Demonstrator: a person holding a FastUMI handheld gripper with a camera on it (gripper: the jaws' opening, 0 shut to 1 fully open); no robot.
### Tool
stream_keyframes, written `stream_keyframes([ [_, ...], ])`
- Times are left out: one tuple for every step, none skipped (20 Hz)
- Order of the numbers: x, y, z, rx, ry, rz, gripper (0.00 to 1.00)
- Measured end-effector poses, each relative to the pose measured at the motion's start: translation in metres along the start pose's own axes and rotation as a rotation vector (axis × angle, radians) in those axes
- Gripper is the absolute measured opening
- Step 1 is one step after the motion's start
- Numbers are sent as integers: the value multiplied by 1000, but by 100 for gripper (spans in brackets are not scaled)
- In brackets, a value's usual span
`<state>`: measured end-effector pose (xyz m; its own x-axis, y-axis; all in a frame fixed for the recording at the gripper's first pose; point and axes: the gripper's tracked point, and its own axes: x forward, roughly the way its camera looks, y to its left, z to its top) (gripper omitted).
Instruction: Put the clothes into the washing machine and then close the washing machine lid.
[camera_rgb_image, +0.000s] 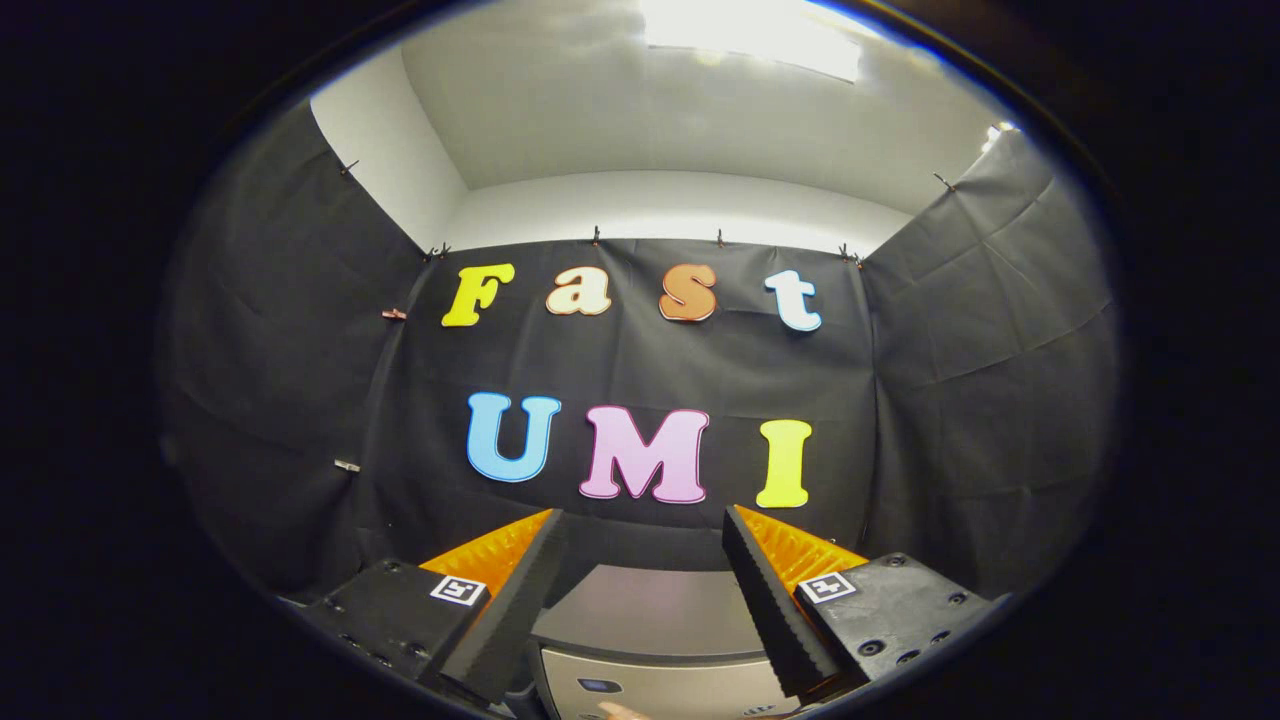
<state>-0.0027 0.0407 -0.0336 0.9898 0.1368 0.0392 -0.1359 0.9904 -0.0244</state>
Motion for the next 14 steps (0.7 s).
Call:
stream_keyframes([
  [-1,1,0,3,0,1,97],
  [-1,3,0,10,-2,7,98],
  [-2,5,1,16,-5,13,98],
  [-3,5,3,20,-9,15,98],
  [-3,3,2,22,-12,12,98],
  [-3,2,3,21,-11,8,97],
  [-3,1,2,21,-10,4,97],
  [-3,1,2,21,-9,1,97],
  [-4,0,3,22,-9,0,97],
  [-4,0,3,24,-9,0,97],
  [-4,0,3,25,-9,0,97],
  [-5,0,3,25,-9,0,97],
  [-5,1,3,25,-10,0,97],
  [-5,0,4,24,-10,0,98],
])
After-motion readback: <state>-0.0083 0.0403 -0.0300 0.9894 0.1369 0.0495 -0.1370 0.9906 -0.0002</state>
